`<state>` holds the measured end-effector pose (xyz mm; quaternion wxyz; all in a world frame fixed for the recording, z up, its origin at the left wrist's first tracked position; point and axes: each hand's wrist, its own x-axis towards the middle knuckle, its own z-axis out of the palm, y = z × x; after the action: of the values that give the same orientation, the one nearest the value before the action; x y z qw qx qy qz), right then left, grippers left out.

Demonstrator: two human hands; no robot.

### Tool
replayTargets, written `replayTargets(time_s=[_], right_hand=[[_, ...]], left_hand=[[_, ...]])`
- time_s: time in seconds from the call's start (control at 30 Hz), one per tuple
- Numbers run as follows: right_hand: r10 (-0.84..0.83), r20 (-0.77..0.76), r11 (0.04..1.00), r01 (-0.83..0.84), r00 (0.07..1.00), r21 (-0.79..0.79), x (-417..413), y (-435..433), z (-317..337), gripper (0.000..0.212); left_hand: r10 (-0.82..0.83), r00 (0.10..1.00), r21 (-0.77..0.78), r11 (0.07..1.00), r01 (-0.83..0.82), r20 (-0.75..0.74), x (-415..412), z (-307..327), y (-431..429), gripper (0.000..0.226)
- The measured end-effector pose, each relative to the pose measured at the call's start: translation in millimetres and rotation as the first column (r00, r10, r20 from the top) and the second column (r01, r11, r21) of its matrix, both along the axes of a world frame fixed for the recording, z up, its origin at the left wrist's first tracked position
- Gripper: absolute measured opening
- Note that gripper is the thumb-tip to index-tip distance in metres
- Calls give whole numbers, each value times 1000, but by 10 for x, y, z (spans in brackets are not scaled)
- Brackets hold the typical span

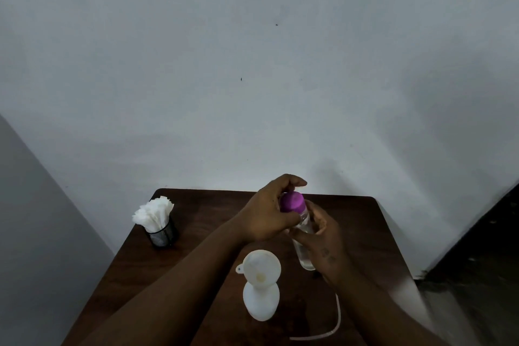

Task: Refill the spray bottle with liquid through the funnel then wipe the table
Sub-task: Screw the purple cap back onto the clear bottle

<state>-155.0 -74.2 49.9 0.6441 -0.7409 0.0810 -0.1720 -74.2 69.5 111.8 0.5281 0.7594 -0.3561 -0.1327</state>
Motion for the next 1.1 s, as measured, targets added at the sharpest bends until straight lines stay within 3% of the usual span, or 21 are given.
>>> replayTargets(time_s=[0.17,0.37,0.53,0.7,0.87,1.03,1.1], right_hand=[[-8,-4,1000,8,1000,18,-21,29,-18,55],[9,20,1000,-9,1000,3,-75,41,19,53],[6,16,1000,-6,1000,23,-64,33,-1,51],[-19,-38,1000,19,999,-13,-47,34,-46,56],[-20,-57,1000,20,998,5,-20,50,-36,57],[-20,-54,1000,20,998,-3,-38,78,35,47],[-15,-48,1000,15,999,13,-34,88,32,51]], left_hand=[[225,963,11,973,-229,150,6,-44,3,56],[18,1000,-21,1000,-18,-4,-6,-21,39,63],[215,976,-60,975,-213,23,9,-48,36,56],[0,997,-90,996,-7,-74,-6,4,69,59],[164,986,-44,986,-162,33,6,-26,48,61],[9,996,-109,994,-19,-92,-25,8,62,61],[35,998,-82,996,-40,-54,-29,5,49,60]])
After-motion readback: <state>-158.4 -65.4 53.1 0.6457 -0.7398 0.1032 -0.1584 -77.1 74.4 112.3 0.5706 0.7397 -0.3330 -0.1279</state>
